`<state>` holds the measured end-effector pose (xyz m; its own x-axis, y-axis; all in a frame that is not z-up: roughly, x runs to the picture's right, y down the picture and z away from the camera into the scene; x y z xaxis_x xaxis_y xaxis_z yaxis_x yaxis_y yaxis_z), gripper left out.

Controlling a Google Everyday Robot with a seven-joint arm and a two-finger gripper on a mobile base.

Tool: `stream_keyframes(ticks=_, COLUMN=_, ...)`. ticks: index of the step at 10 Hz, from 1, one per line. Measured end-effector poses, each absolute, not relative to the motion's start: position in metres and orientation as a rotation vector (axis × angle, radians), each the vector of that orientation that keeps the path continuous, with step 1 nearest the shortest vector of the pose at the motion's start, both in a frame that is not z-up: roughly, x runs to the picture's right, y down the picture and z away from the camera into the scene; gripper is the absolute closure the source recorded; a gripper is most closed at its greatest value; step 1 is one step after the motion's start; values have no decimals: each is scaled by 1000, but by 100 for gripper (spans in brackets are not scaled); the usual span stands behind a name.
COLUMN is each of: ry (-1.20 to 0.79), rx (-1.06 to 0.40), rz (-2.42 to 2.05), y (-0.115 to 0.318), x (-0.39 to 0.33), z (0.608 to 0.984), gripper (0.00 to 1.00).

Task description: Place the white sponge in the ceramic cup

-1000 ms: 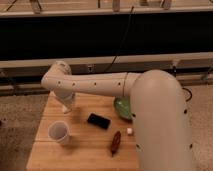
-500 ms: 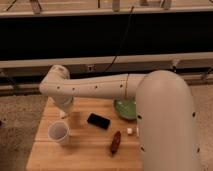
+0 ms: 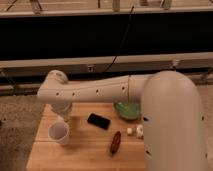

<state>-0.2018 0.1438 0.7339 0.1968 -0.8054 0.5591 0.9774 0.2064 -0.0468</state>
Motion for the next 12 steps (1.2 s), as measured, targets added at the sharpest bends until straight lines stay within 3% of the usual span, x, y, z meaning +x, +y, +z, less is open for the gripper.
stream_keyframes(ticks=9, ry=-505, rx=-403, rz=-1396, y=171, x=-218, z=710, gripper=100)
stream_keyframes(ticks=12, ry=-524, rx=-407, rz=-1370, y=159, x=-223, z=725, gripper=100)
